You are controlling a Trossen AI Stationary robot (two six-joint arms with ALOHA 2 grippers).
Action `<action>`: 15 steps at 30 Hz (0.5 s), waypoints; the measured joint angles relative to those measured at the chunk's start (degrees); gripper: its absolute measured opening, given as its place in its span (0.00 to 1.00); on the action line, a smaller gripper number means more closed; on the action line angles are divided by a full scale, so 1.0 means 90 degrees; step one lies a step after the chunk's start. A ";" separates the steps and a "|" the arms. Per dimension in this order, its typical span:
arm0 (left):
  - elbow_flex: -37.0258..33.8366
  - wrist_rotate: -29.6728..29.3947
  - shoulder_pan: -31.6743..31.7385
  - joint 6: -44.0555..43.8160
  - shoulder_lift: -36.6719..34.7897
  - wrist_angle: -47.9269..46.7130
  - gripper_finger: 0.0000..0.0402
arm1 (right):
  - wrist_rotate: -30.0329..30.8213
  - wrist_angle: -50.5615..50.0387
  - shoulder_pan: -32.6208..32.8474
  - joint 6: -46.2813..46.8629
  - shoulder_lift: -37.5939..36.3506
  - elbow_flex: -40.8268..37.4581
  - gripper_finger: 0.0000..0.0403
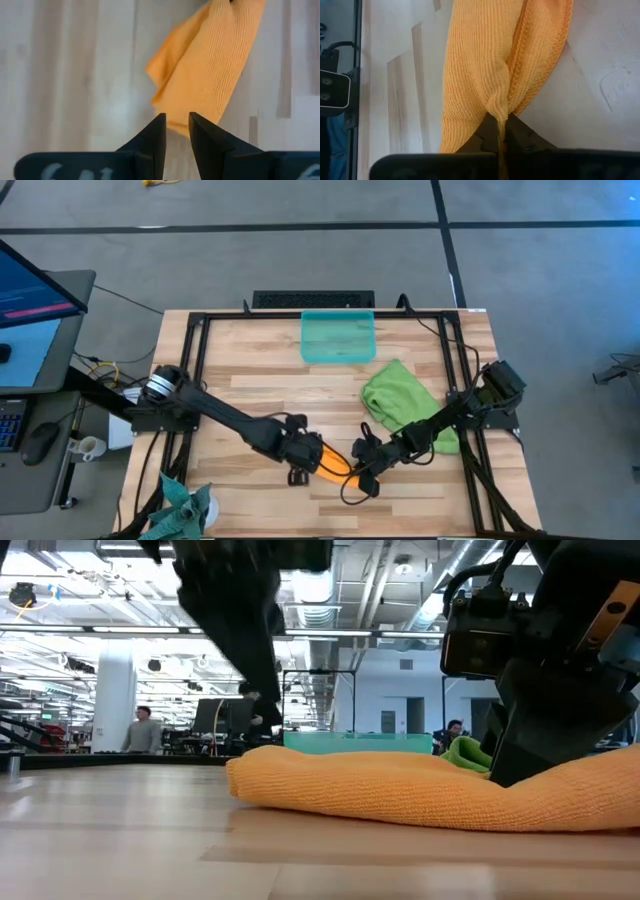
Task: Roll microfiber towels into tight, uniform cylinder then place into a basket
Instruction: Put the rolled orange microfiber towel into the blue bin
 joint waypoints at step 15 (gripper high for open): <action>-0.2747 0.2046 0.1009 0.0230 -0.0624 0.5867 0.02 | 0.0135 0.0006 0.0011 -0.0320 0.0000 0.0000 0.06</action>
